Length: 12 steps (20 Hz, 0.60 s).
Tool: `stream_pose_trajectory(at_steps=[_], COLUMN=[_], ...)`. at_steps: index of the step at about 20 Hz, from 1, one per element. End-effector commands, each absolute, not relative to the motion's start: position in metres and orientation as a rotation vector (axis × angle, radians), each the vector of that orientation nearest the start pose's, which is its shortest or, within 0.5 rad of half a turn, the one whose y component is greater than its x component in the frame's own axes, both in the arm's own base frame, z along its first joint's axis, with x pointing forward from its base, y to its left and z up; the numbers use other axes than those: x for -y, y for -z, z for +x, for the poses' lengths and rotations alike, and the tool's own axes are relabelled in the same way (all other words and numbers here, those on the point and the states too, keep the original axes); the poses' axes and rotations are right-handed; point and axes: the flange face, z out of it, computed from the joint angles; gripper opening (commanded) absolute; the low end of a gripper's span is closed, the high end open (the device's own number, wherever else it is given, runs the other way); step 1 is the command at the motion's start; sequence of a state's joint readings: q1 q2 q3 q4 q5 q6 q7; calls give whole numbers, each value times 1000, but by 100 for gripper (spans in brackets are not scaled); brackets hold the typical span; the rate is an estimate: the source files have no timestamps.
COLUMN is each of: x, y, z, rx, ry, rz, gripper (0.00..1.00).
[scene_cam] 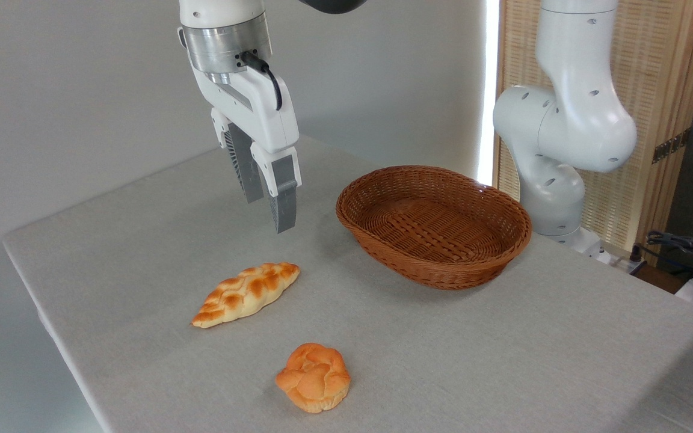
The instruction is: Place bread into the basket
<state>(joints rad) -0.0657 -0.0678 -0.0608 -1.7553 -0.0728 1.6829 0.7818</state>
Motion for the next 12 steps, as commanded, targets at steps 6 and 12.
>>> stream_pose_trajectory(at_steps=[6, 12], x=[81, 81], y=[-583, -582], z=[532, 529], rx=[-1391, -1395], ry=[40, 11], rz=[-2891, -2898], gripper=[100, 100])
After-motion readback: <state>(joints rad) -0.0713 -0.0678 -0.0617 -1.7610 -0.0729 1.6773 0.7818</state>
